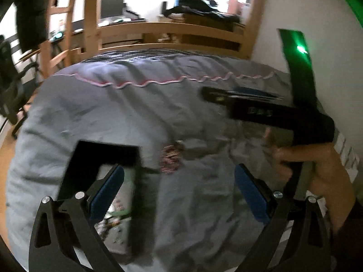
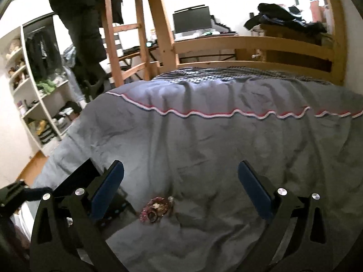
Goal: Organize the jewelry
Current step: 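Grasp the pink beaded bracelet with the left tool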
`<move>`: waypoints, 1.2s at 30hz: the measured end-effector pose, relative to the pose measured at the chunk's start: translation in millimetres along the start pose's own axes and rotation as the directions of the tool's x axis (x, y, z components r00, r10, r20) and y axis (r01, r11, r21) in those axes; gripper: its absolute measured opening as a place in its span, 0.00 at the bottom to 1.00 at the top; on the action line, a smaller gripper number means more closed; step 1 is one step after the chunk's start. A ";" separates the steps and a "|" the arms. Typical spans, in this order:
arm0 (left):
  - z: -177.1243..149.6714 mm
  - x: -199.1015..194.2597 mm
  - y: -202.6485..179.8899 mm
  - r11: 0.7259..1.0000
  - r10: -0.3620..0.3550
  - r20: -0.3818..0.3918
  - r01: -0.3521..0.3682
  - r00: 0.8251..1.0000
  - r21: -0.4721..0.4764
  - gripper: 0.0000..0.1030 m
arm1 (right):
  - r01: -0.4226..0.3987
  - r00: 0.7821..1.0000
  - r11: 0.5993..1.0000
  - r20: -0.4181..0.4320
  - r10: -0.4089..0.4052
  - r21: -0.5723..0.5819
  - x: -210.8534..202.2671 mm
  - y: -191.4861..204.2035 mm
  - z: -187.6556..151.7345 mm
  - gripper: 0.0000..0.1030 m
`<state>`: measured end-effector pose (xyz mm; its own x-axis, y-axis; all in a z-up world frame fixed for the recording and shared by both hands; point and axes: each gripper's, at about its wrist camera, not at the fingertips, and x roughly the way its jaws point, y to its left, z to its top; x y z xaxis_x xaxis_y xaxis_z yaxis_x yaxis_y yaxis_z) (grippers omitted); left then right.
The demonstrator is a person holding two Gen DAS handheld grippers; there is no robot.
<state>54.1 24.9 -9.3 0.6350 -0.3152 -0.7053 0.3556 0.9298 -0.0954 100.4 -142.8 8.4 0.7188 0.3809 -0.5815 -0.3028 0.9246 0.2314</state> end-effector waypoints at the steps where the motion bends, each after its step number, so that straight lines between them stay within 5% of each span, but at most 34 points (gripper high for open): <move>1: -0.2 4.2 -3.8 1.000 -0.015 -0.006 0.015 1.000 0.008 0.81 | -0.018 1.000 1.000 -0.012 0.018 -0.005 3.6 -1.3 -2.6 0.83; 2: 1.0 12.7 -8.6 0.999 -0.040 -0.030 0.041 0.999 0.016 0.73 | -0.029 0.999 1.000 -0.039 0.029 -0.008 9.7 -2.6 -4.8 0.59; 3: 1.0 20.6 -12.0 0.998 -0.063 -0.056 0.064 0.996 0.015 0.57 | -0.043 0.996 0.999 -0.078 0.043 -0.008 18.3 -5.1 -8.5 0.49; 5: 1.3 37.2 -14.9 0.995 -0.098 -0.092 0.099 0.991 0.005 0.47 | -0.072 0.990 0.997 -0.125 0.071 -0.006 34.0 -9.7 -16.5 0.31; 14: 3.5 92.0 0.1 0.997 -0.069 -0.169 0.060 0.983 -0.057 0.34 | -0.129 0.963 0.992 -0.242 0.122 -0.012 88.1 -8.6 -42.7 0.28; 18: 0.9 105.9 7.4 0.998 0.007 -0.213 -0.019 0.977 -0.054 0.33 | -0.103 0.961 0.994 -0.262 0.094 -0.021 100.4 -8.6 -47.8 0.28; 26: -3.6 123.0 8.8 0.994 0.081 -0.240 -0.095 0.967 -0.047 0.26 | -0.090 0.961 0.996 -0.265 0.081 -0.022 106.4 -12.7 -53.4 0.10; 30: -10.3 132.1 12.9 0.993 0.070 -0.295 -0.093 0.953 -0.067 0.09 | -0.086 0.963 0.995 -0.258 0.073 -0.040 107.5 -8.8 -54.3 0.09; 36: -7.4 127.6 17.7 0.992 0.034 -0.292 -0.068 0.956 -0.106 0.07 | -0.118 0.968 0.993 -0.224 0.117 0.008 100.6 -16.5 -47.4 0.08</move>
<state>136.3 2.6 -106.3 0.4191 -0.2141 -0.8823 0.2375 0.9638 -0.1211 148.1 -120.2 -90.8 0.5200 0.4747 -0.7101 -0.3810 0.8730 0.3046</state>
